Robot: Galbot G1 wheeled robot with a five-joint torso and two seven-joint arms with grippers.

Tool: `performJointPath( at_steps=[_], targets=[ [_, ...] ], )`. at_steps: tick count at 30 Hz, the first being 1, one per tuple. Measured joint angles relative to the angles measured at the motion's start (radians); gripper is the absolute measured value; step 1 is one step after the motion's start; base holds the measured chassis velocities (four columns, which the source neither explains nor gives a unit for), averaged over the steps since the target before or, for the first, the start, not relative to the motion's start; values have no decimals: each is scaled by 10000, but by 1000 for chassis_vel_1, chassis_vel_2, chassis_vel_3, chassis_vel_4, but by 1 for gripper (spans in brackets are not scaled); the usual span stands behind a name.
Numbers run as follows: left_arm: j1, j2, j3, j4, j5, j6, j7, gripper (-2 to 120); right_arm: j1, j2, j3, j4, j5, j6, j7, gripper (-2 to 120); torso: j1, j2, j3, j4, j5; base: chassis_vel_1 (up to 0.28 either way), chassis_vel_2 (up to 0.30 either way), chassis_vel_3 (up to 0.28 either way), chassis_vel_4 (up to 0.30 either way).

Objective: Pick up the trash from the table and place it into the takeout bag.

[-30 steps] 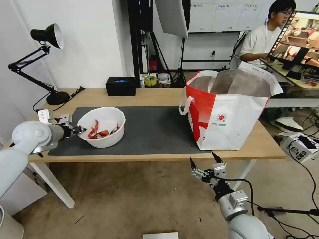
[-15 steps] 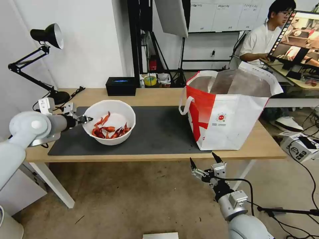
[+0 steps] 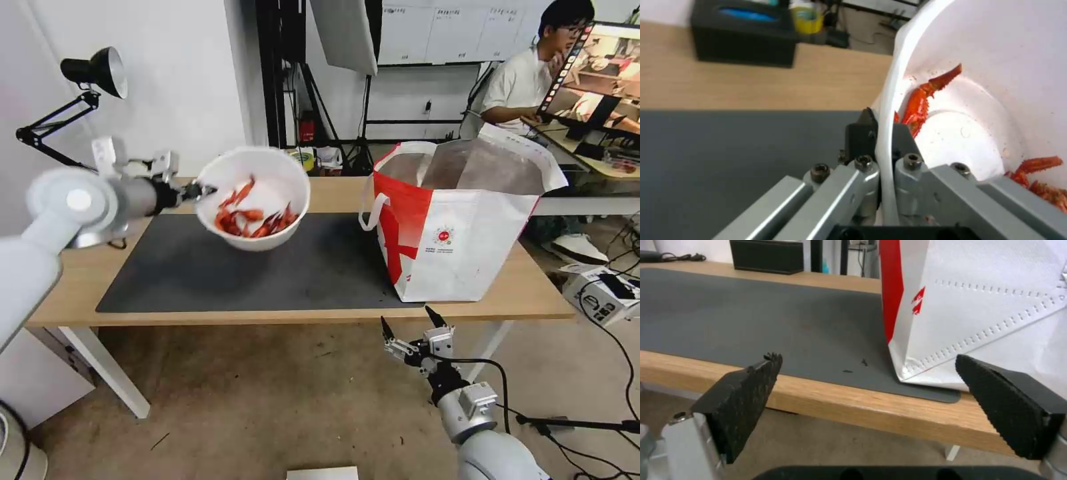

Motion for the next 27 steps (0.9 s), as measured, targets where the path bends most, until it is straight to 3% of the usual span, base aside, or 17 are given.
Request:
performJointPath(
  at_steps=[9, 15, 17, 27],
  targets=[
    [-2147, -973, 1457, 423, -524, -170, -579, 0, 0, 0, 0, 0, 0, 0, 0, 100, 0, -1, 0, 1, 1, 0, 0, 0, 0],
    [-3660, -2119, 2271, 1229, -600, -255, -688, 0, 1, 0, 0, 0, 0, 0, 0, 100, 0, -1, 0, 1, 2, 0, 0, 0, 0],
    [-3792, -2309, 2342, 1361, -600, -264, -723, 0, 0, 0, 0, 0, 0, 0, 0, 100, 0, 0, 0, 1, 2, 0, 0, 0, 0],
    [-4426, -4560, 3090, 2885, -101, -654, -969, 0, 0, 0, 0, 0, 0, 0, 0, 100, 1, -1, 0, 0, 3, 0, 0, 0, 0]
  ],
)
